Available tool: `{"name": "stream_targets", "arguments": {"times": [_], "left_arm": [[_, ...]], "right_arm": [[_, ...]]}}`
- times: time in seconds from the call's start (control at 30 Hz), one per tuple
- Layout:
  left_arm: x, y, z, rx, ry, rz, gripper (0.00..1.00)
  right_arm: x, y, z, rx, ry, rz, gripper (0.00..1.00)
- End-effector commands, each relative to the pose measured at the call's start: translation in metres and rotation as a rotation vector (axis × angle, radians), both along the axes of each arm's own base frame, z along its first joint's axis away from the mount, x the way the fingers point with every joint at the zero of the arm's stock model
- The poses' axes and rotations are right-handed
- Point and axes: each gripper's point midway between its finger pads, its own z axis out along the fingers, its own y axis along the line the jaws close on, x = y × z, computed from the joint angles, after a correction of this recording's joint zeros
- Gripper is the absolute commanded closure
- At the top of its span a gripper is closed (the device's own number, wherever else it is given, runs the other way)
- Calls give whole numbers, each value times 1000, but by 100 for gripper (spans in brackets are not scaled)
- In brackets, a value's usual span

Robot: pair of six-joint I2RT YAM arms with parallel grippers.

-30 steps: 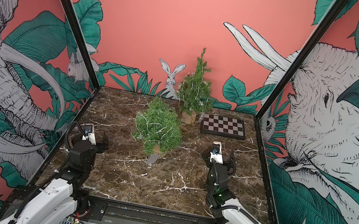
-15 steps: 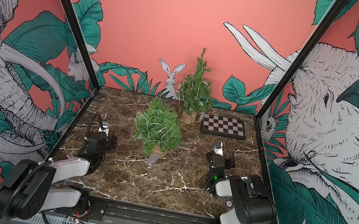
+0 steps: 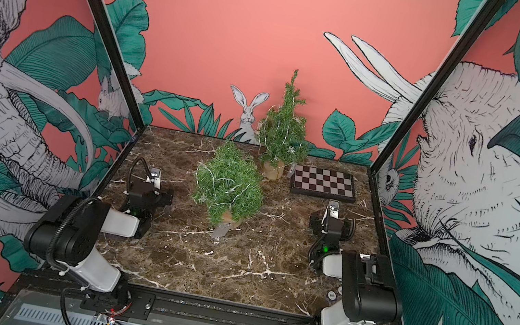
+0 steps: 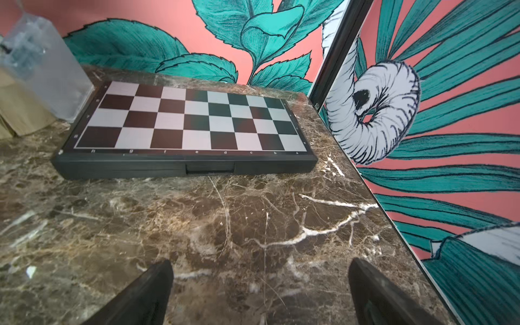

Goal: Wrap string light around the christmas tree
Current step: Reset both arms

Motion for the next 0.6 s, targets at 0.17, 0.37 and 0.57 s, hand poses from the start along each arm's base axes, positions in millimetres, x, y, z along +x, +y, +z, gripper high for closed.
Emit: {"name": "stream_targets", "arguments": {"times": [0.17, 0.37, 0.57], "left_arm": [[2, -5, 9, -36, -28, -25, 0], [2, -5, 9, -37, -25, -26, 0], [2, -5, 9, -35, -25, -26, 0]], "right_arm": [[1, -2, 4, 21, -24, -16, 1], [1, -1, 4, 22, -23, -15, 1], [2, -1, 3, 25, -17, -13, 1]]}}
